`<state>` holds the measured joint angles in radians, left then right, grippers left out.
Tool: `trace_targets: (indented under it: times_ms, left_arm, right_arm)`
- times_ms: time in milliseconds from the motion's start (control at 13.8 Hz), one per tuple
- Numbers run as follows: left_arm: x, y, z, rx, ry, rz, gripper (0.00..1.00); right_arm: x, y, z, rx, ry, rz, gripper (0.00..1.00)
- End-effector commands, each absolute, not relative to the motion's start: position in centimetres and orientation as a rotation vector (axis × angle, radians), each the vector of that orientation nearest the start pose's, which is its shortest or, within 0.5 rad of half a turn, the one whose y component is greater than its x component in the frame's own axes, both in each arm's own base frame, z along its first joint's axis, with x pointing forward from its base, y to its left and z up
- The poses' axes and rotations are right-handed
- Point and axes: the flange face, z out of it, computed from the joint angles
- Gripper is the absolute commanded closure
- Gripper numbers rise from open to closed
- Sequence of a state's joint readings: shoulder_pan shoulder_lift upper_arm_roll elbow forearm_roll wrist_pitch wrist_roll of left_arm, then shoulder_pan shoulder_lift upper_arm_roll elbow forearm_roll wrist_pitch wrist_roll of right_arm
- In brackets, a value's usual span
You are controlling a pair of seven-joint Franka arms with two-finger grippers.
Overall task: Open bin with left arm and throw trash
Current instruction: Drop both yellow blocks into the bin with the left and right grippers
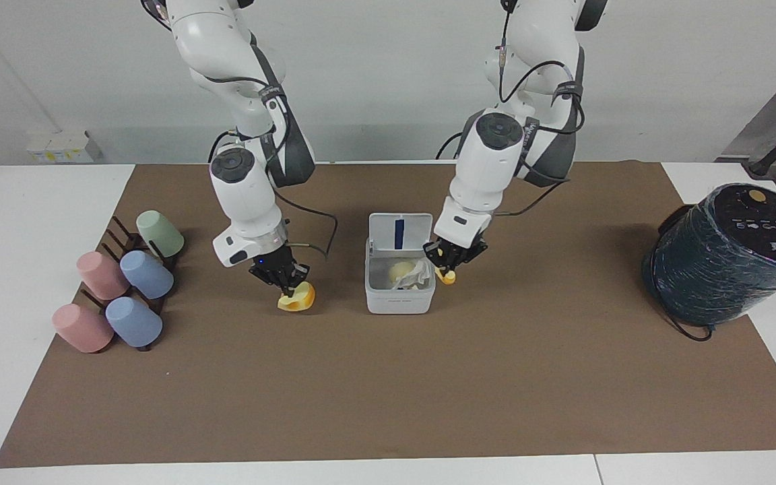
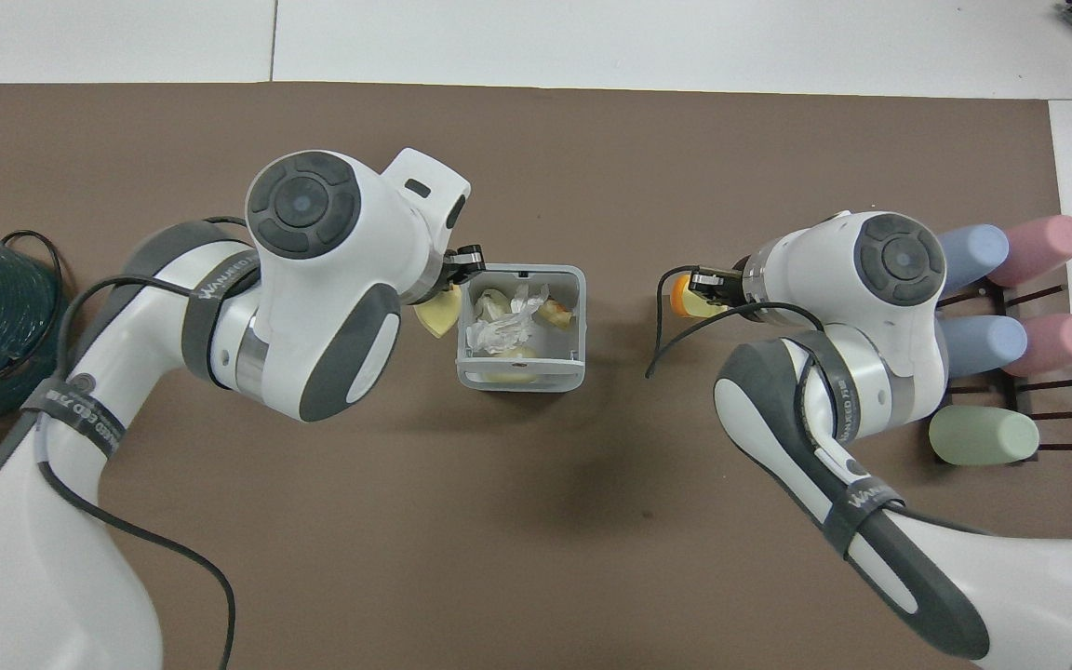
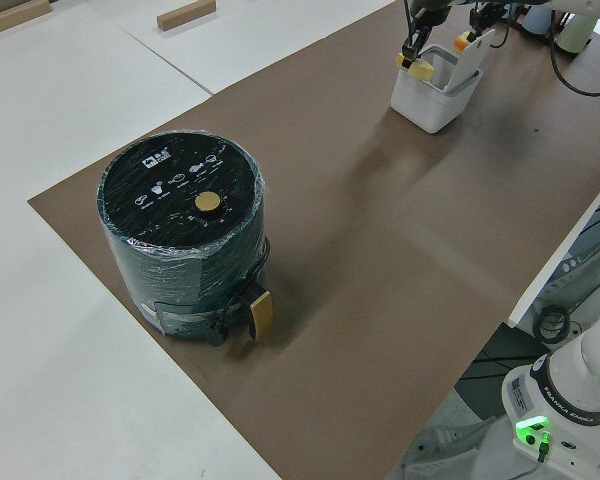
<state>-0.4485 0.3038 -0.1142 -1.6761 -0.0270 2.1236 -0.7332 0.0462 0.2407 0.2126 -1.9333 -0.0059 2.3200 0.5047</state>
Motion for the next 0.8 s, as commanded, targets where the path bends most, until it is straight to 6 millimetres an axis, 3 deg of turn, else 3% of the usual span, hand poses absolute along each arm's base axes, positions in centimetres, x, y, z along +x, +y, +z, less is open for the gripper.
trace_targets:
  times_ms: [0,218,363,435,580,725]
  left_arm:
    - [54.9,-37.3,43.7,-3.265,-0.382,-0.182,1.0]
    - [53.0,-39.2,41.9,-3.284,-0.387,-0.203,1.0]
    - [53.0,-39.3,42.2,-3.285,-0.382,-0.201,0.51]
    - [53.0,-39.3,42.3,-3.282,-0.379,-0.195,0.37]
    - [53.2,-39.1,42.7,-3.268,-0.379,-0.176,0.19]
    - [53.5,-39.0,43.8,-3.257,-0.375,-0.157,0.11]
  right_arm:
    - [60.2,15.7,42.4,-3.006,0.41,-0.175,1.0]
    - [58.7,16.6,46.1,-3.017,0.382,-0.187,1.0]
    - [57.8,17.0,48.0,-3.009,0.378,-0.195,1.0]
    - [57.5,17.7,48.2,-3.01,0.36,-0.194,1.0]
    - [57.5,18.1,48.3,-2.994,0.391,-0.21,1.0]
    - [57.3,20.6,48.0,-2.941,0.443,-0.218,1.0]
